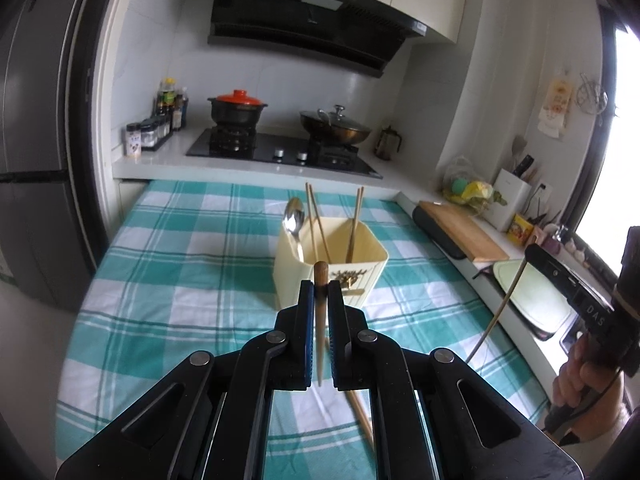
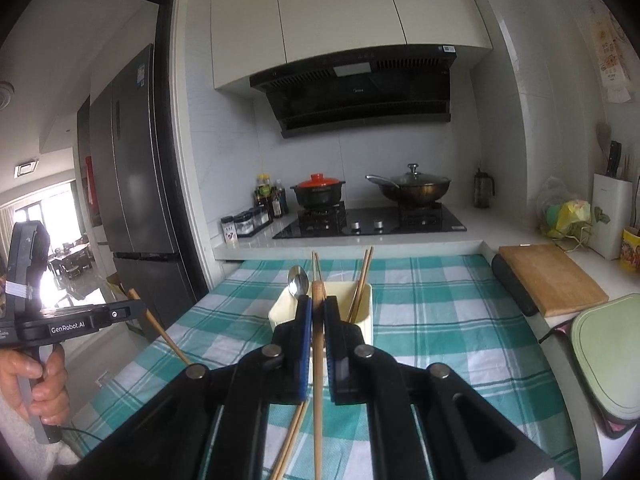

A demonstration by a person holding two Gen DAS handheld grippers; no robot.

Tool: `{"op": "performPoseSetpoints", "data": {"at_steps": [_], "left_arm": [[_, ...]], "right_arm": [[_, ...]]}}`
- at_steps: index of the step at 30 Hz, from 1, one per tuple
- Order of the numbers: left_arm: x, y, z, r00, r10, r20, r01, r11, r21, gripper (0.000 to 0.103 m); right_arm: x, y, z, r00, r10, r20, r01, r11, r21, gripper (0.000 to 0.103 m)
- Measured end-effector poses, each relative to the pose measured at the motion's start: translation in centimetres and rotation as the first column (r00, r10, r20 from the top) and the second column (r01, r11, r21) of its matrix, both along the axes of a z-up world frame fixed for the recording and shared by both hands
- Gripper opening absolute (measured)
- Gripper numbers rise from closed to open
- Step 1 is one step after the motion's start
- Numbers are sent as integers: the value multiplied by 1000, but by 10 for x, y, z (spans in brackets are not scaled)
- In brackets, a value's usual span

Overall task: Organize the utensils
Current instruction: 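Lift both held chopsticks up over the cream holder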

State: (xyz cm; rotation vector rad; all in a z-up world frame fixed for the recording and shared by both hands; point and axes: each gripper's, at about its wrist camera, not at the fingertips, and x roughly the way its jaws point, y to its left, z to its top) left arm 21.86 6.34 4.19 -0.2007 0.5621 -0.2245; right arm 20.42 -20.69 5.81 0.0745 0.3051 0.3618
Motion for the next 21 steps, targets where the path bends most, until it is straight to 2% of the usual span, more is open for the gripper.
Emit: {"op": "performPoseSetpoints", "data": {"at_steps": [11, 17, 21], "left_arm": [[22, 5, 49, 997, 6, 72, -5, 1000, -13, 4], [66, 2, 93, 987, 44, 155, -40, 999, -25, 4], [110, -10, 104, 979, 78, 189, -77, 997, -13, 4]], "right_arm": [[47, 16, 37, 996, 24, 88, -25, 1000, 17, 6], [102, 35, 67, 987, 23, 158, -26, 1000, 15, 6], [144, 47, 70, 980, 11, 196, -13, 1000, 10, 6]]}}
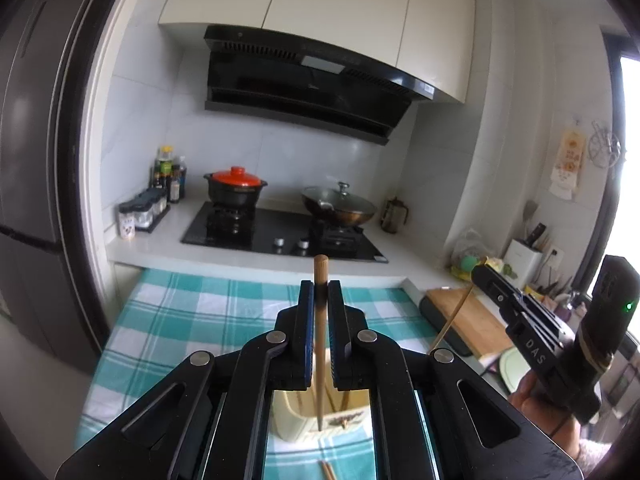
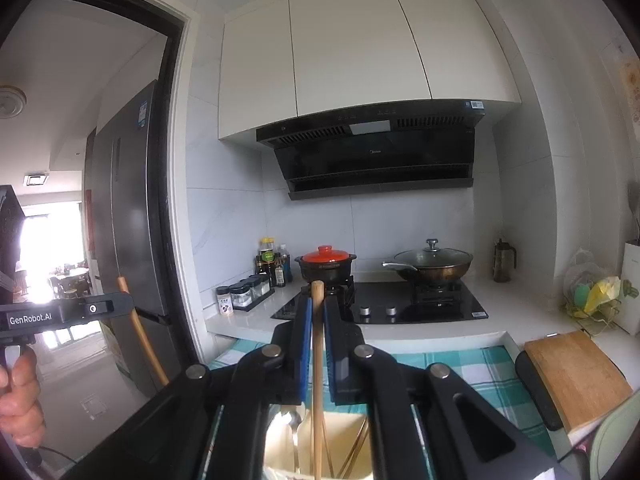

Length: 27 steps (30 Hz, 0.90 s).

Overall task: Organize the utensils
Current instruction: 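Lower both chopsticks into the cream holder and open both tools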

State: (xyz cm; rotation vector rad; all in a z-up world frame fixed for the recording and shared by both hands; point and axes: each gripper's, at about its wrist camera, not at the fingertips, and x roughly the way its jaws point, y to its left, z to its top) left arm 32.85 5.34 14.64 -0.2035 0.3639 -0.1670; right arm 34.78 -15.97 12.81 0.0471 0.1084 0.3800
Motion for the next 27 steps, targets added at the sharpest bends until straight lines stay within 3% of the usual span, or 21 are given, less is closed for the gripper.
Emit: {"op": "performPoseSetpoints", "data": {"at_steps": [5, 12, 14, 17, 18, 19, 20, 21, 22, 24, 27], "left_arm": [[60, -14, -21, 998, 15, -63, -15, 1000, 9, 4], [126, -28, -87, 967, 11, -254, -8, 1000, 15, 4], [139, -30, -106, 952, 1, -306, 4, 1000, 16, 4], [158, -40, -134, 903, -59, -425, 76, 997, 24, 7], [160, -43, -142, 886, -71, -459, 94, 995, 28, 17], [159, -44, -147, 874, -72, -481, 100, 994, 32, 31], [154, -41, -150, 875, -67, -480, 95, 995, 35, 37], [146, -37, -149, 882, -62, -467, 89, 995, 37, 46], [136, -33, -148, 887, -61, -457, 90, 995, 40, 51], [115, -22, -145, 888, -65, -456, 99, 994, 50, 55], [76, -2, -142, 871, -46, -489, 116, 987, 113, 58]], "right_arm": [[51, 13, -24, 999, 35, -32, -36, 999, -26, 6], [122, 20, -84, 954, 83, -288, -92, 996, -17, 6], [139, 23, -102, 918, 92, -386, -109, 994, -22, 6], [165, 31, -130, 820, 114, -561, -167, 985, -44, 10], [168, 32, -135, 801, 106, -589, -169, 984, -53, 10], [166, 30, -138, 796, 102, -597, -168, 984, -56, 10], [161, 28, -136, 798, 99, -594, -165, 985, -57, 10], [155, 26, -133, 804, 100, -586, -163, 985, -56, 16], [145, 22, -128, 814, 103, -572, -161, 986, -52, 28], [123, 15, -116, 834, 119, -538, -169, 985, -43, 42], [81, 4, -103, 848, 115, -518, -191, 977, -96, 43]]}}
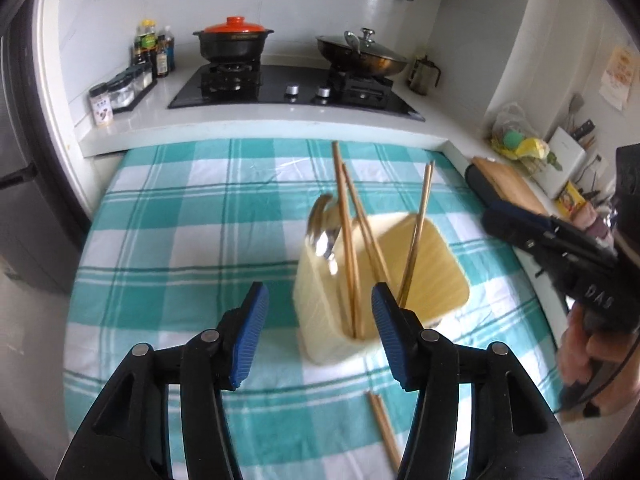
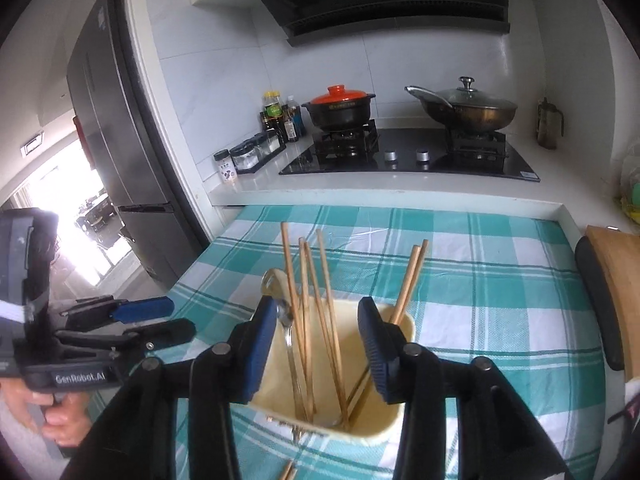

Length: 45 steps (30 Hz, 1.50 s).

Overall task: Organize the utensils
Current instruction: 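Lower both chopsticks into the cream holder and open both tools, then move both open tools back toward the last loose chopsticks on the tablecloth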

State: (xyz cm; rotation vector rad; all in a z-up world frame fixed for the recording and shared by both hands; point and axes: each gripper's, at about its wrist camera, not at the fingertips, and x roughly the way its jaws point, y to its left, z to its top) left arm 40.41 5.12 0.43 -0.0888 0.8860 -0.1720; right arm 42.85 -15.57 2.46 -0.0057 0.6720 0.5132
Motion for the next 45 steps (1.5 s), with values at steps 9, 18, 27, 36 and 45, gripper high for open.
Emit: {"op": "performPoseSetpoints", "data": {"at_steps": [9, 18, 27, 36, 45], "left_arm": [[-142, 40, -6, 999, 11, -35, -3, 977, 213, 85], [-185, -25, -104, 998, 13, -55, -16, 999, -48, 86], [-167, -92, -159, 996, -8, -86, 14, 998, 66, 86], [-158, -88, -179, 992, 63, -112, -50, 992, 114, 86], [-160, -84, -173, 988, 49, -144, -51, 999, -13, 86]], "right_arm": [[-141, -41, -47, 999, 6, 34, 4, 959, -282, 43], [-219, -34, -166, 973, -83, -216, 62, 993, -102, 42], [-259, -44, -179, 966, -188, -180, 167, 978, -122, 42], [-265, -51, -177, 964, -209, -164, 195, 976, -95, 42], [-267, -53, -176, 962, -233, -141, 223, 971, -84, 42]]}}
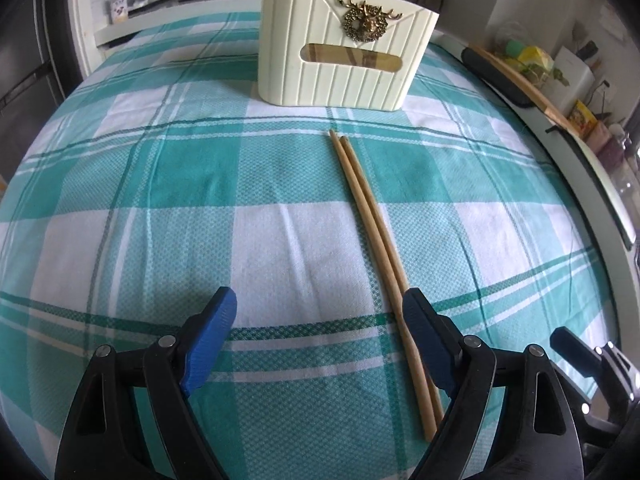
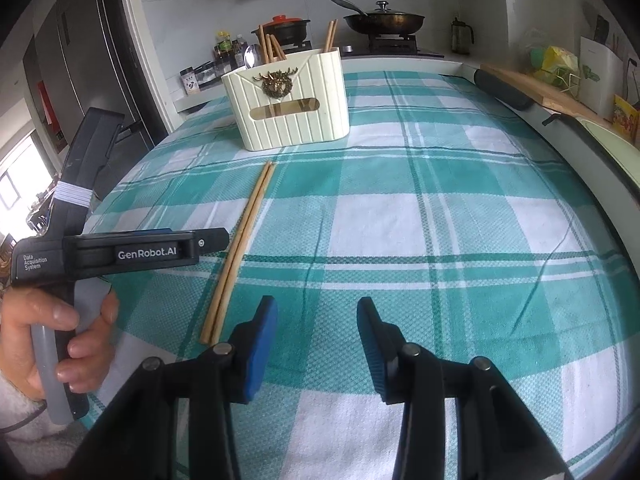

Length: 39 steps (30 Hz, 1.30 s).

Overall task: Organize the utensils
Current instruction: 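Move both open tools back toward the last loose chopsticks on the tablecloth, then close the right tool on a chopstick while the left tool grasps the other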

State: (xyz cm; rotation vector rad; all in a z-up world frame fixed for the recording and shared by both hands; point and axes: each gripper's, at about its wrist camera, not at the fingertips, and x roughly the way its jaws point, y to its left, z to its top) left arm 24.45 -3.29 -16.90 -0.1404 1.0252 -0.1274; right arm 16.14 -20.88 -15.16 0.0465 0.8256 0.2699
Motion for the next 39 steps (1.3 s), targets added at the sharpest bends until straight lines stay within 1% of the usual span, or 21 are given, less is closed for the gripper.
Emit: {"op": "performPoseSetpoints", "data": {"at_steps": [1, 4, 5, 11, 13, 16, 19, 21, 22, 23, 25, 27, 29, 30, 31, 32, 33, 34, 37, 39], "left_arm": [[1, -2, -1, 1000, -5, -3, 5, 1000, 2, 86], [3, -14, -6, 1000, -13, 6, 12, 996, 90, 87], [2, -16, -6, 1000, -12, 18, 10, 995, 104, 88], [8, -16, -8, 999, 29, 27, -32, 991, 133, 95], [8, -14, -8, 999, 31, 26, -35, 991, 129, 96], [7, -10, -7, 998, 54, 37, -59, 987, 150, 96], [10, -6, -9, 997, 69, 26, -72, 988, 134, 96], [14, -9, -9, 997, 74, 25, -77, 985, 156, 94], [16, -12, -12, 998, 67, 10, -68, 984, 168, 95], [15, -14, -12, 998, 64, 20, -67, 983, 173, 95], [12, -16, -12, 999, 48, 16, -50, 986, 158, 94], [8, -13, -9, 999, 44, 11, -45, 992, 114, 94], [3, -4, -5, 999, 52, 7, -53, 996, 69, 94], [1, 1, -3, 998, 65, 8, -65, 996, 53, 94], [-1, 9, -2, 996, 86, 8, -86, 995, 40, 94], [-2, 16, 0, 994, 110, 7, -110, 994, 26, 94], [-4, 25, 1, 990, 137, 8, -137, 990, 9, 94], [-5, 33, 3, 987, 161, 9, -160, 987, -8, 94], [-11, 51, 10, 978, 209, 22, -208, 978, -34, 94], [-15, 57, 14, 975, 217, 36, -216, 976, -28, 94]], "right_arm": [[1, -1, 0, 1000, -4, -1, 4, 1000, 3, 42], [3, -2, -2, 1000, -12, -13, 12, 1000, 17, 42], [2, -3, -2, 1000, -13, -11, 13, 1000, 16, 42], [1, -2, 0, 1000, -19, 2, 19, 1000, 0, 42], [0, 0, 0, 1000, -12, 3, 12, 1000, -6, 42], [-3, 5, -1, 1000, 5, 10, -4, 999, -34, 42], [-1, 10, -5, 1000, 16, 1, -16, 999, -42, 42], [0, 12, -6, 1000, 18, -5, -18, 999, -43, 42], [0, 13, -6, 1000, 21, -6, -21, 999, -44, 42], [0, 14, -6, 1000, 22, -4, -22, 999, -46, 42], [-2, 15, -5, 1000, 26, 3, -26, 998, -55, 42], [-2, 17, -4, 999, 33, 14, -32, 997, -70, 42], [-1, 21, -5, 998, 60, -3, -61, 996, -67, 42], [1, 23, -7, 997, 78, -19, -79, 996, -49, 42], [3, 26, -9, 995, 97, -32, -98, 995, -27, 38], [6, 30, -11, 992, 121, -47, -121, 993, -9, 30], [11, 35, -13, 987, 145, -64, -145, 989, 4, 18], [15, 41, -15, 985, 161, -70, -161, 987, 7, 15], [27, 55, -15, 983, 177, -40, -178, 984, -19, 15], [43, 60, -23, 982, 167, -85, -170, 985, -30, 14]]}}
